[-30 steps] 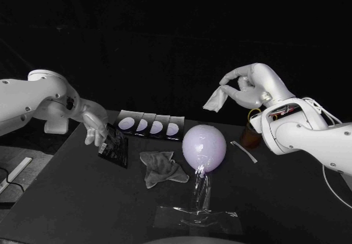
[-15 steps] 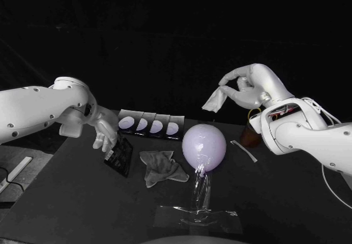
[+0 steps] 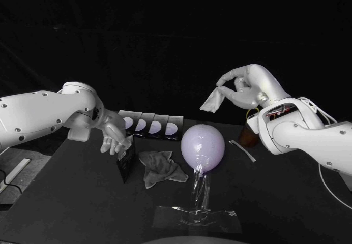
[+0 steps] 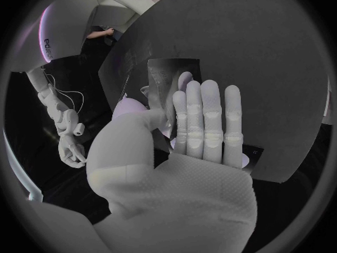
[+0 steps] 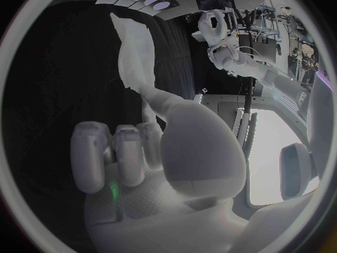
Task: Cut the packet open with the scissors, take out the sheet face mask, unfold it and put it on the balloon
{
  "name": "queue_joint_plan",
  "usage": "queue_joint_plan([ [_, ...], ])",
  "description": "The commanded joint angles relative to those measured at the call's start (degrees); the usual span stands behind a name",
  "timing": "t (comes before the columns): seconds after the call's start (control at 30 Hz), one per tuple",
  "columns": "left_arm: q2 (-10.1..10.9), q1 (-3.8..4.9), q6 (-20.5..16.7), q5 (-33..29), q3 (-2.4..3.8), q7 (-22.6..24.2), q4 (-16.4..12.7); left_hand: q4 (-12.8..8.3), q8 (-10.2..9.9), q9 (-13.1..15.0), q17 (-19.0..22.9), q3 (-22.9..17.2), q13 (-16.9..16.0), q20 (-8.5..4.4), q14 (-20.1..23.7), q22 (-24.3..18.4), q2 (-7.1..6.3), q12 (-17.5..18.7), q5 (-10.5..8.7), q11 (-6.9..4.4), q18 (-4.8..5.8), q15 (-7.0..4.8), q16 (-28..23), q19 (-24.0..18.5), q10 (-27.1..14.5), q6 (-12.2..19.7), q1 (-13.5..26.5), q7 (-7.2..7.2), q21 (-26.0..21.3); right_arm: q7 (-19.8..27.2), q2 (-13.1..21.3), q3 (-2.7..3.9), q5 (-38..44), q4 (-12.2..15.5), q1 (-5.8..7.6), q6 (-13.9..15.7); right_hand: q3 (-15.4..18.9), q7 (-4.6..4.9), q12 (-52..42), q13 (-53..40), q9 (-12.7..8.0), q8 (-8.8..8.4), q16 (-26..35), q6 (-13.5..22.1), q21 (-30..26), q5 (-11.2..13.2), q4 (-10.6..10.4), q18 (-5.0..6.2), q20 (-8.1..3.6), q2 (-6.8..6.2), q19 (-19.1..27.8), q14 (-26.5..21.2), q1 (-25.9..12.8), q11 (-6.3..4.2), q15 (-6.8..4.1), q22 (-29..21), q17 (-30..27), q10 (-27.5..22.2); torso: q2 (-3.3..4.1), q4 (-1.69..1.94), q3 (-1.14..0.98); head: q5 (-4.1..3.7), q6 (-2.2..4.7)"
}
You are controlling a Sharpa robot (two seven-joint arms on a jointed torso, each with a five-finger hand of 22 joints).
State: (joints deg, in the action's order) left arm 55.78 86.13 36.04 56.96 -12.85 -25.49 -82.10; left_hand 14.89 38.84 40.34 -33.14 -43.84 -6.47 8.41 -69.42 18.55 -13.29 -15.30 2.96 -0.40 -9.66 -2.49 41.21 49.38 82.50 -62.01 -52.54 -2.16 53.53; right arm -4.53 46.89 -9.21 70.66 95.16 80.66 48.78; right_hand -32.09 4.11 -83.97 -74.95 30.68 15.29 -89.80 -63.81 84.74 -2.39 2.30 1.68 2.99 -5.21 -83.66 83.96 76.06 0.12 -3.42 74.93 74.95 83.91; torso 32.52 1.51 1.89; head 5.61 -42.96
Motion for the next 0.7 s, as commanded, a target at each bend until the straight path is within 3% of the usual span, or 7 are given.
queue_joint_plan([
  [0.03,-0.25,-0.02,-3.26,-1.71,0.01,0.45,-0.13,1.71,-0.2,-0.21,-0.24,4.41,-0.2,-0.05,0.58,-0.47,-0.95,-0.58,-0.08,-0.05,-0.83,-0.02,0.38,0.86,-0.49,0.23,-0.88,-0.02,-0.91,0.0,-0.07,0.03,0.2,-0.05,-0.02,-0.67,-0.42,-0.03,-0.2,-11.95,0.04,0.23,-0.2,-0.14,0.26,-0.4,-0.02,-0.5,-0.25,0.25,-3.66,6.04,-0.32,-0.45,-0.26,13.53,15.05,4.22,-0.04,0.03,0.04,-0.18,0.16],
  [0.3,-0.82,-0.05,-4.22,-2.31,0.02,0.8,-0.15,1.86,-0.58,-0.66,-0.57,9.26,-0.4,-0.13,0.72,-1.1,0.2,-1.0,-0.07,-0.02,-0.81,0.0,0.26,1.62,-0.92,0.47,-2.14,-0.05,-1.96,-0.1,-0.06,0.01,0.18,-0.09,-0.05,-0.88,-0.47,-0.03,-0.22,-11.96,0.11,0.28,-0.2,-0.08,0.14,-0.39,0.01,-0.47,-0.25,0.25,-3.6,6.04,-0.33,-0.45,-0.26,13.49,15.05,4.22,-0.01,0.05,0.06,-0.37,0.15],
  [0.7,-1.33,-0.11,-4.46,-4.94,0.03,1.63,-0.95,1.94,-0.78,-0.91,-0.76,12.27,-0.5,-0.15,0.9,-1.46,-0.38,-1.23,-0.1,0.09,-0.8,0.1,0.12,1.92,-1.32,0.78,-2.86,-0.2,-2.61,-0.18,-0.09,-0.02,0.16,-0.19,-0.1,-1.11,-0.47,-0.03,-0.22,-11.96,0.11,0.28,-0.2,-0.08,0.14,-0.39,0.01,-0.47,-0.25,0.25,-3.6,6.04,-0.33,-0.45,-0.26,13.49,15.05,4.22,-0.06,0.02,0.02,-0.53,0.11],
])
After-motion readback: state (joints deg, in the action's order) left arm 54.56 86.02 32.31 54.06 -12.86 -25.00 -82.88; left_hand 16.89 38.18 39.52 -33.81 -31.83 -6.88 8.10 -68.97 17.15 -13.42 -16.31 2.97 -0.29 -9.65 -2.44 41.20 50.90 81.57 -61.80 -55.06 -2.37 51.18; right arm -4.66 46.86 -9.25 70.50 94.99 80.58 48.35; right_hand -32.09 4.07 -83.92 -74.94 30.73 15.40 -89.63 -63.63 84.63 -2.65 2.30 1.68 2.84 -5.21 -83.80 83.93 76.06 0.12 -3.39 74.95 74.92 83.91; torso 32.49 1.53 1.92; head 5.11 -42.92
